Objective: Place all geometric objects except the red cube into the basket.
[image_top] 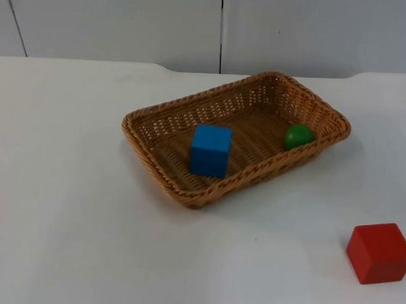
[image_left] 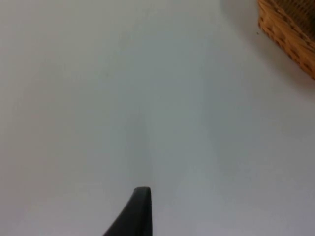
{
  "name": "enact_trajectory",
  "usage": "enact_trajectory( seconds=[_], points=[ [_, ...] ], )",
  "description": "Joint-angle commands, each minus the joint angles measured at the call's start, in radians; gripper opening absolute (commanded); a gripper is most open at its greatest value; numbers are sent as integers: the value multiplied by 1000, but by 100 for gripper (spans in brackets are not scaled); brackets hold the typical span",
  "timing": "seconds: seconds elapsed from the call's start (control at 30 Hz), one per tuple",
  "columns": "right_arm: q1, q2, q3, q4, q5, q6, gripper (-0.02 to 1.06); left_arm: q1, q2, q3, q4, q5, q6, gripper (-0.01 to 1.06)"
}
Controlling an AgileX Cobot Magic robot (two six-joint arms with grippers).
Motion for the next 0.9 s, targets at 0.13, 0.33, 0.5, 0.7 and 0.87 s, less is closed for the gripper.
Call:
enact_trajectory(
  seconds=[0.13, 0.33, 0.5, 0.7, 0.87],
  points=[
    [7, -197, 231, 1, -88, -3, 85, -7, -21, 2, -24, -24, 0, 105],
    [7, -379, 374, 3, -86, 1, 85, -7, -113, -4, -51, -33, 0, 105],
    [7, -558, 460, 3, -48, 0, 85, -7, -260, -4, -73, -46, -2, 105],
    [7, -750, 524, 3, 30, 2, 85, -7, -434, -4, -65, -36, -2, 105],
    [7, -908, 600, 22, 78, 1, 85, -5, -562, -4, 9, 32, -73, 105]
  ],
)
